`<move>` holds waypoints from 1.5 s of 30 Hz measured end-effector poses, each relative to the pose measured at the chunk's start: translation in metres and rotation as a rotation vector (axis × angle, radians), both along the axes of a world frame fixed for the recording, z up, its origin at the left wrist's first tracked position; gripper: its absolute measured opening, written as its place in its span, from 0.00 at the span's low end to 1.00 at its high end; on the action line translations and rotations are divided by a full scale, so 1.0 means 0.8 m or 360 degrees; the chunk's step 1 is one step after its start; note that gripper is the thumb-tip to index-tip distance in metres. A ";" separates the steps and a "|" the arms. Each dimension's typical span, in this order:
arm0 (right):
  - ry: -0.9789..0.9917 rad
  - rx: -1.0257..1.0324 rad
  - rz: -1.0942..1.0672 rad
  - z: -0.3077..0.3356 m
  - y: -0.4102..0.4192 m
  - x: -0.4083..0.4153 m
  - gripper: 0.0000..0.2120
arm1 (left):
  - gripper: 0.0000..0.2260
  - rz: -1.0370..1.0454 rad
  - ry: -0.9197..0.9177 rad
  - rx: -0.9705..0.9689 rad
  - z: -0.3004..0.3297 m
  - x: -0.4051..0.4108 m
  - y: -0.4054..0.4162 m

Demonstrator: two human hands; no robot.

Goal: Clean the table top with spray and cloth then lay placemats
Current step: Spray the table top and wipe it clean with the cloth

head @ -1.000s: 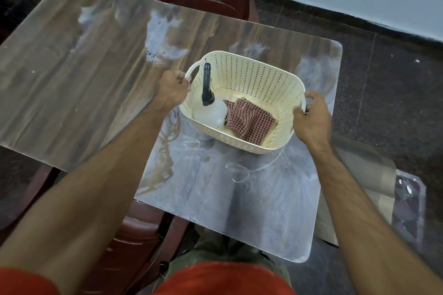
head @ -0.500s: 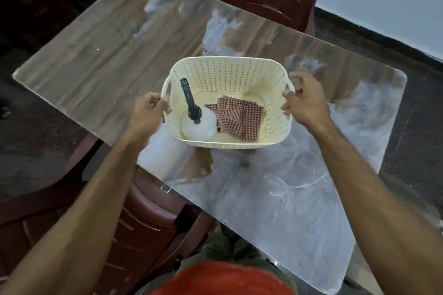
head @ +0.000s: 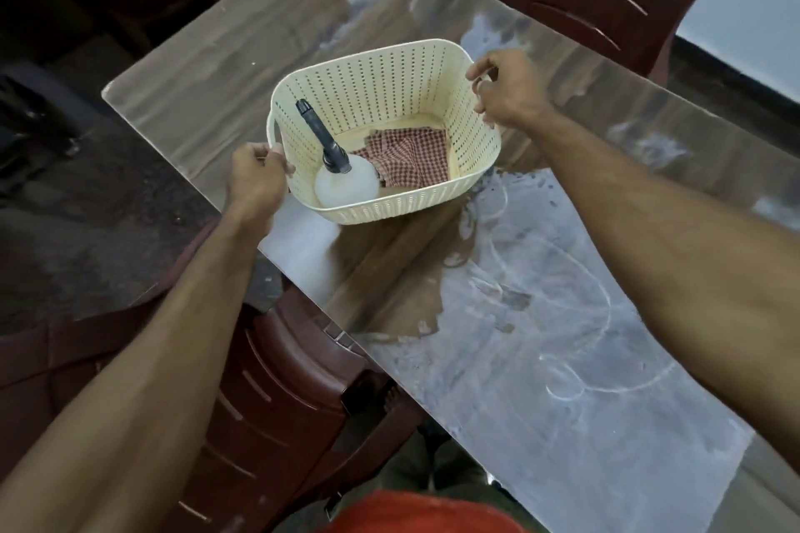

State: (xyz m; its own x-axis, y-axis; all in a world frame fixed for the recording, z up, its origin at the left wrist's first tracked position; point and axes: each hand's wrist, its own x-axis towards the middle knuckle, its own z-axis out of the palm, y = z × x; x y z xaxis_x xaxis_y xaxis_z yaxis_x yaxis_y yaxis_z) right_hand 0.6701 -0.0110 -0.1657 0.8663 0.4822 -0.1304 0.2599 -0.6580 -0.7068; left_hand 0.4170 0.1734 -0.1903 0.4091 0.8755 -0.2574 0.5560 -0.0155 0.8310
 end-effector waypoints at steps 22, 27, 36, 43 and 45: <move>-0.0358 -0.0119 0.0129 -0.044 0.041 0.000 0.19 | 0.17 -0.0170 0.0158 0.0573 -0.009 -0.015 -0.016; -0.0789 -0.0066 0.0297 -0.034 0.049 -0.032 0.18 | 0.21 -0.0447 0.0002 0.0603 -0.009 -0.008 -0.040; -0.0208 -0.0847 0.1253 -0.075 0.105 -0.046 0.29 | 0.29 -0.0451 0.0181 0.0114 -0.015 0.042 -0.016; -0.0420 -0.1053 0.1404 -0.110 0.133 -0.056 0.25 | 0.10 -0.0478 0.0350 0.0240 -0.028 0.051 -0.016; -0.0491 -0.1011 0.1415 -0.116 0.136 -0.058 0.17 | 0.09 -0.0479 0.0330 0.0244 -0.027 0.050 -0.015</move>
State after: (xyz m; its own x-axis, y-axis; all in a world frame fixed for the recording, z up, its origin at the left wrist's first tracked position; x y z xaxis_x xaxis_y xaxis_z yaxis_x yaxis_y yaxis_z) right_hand 0.6240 0.0975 -0.2584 0.2875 0.8651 -0.4111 0.9191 -0.3699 -0.1357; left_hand 0.4573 0.1611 -0.2120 0.6061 0.7592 -0.2372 0.6636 -0.3183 0.6770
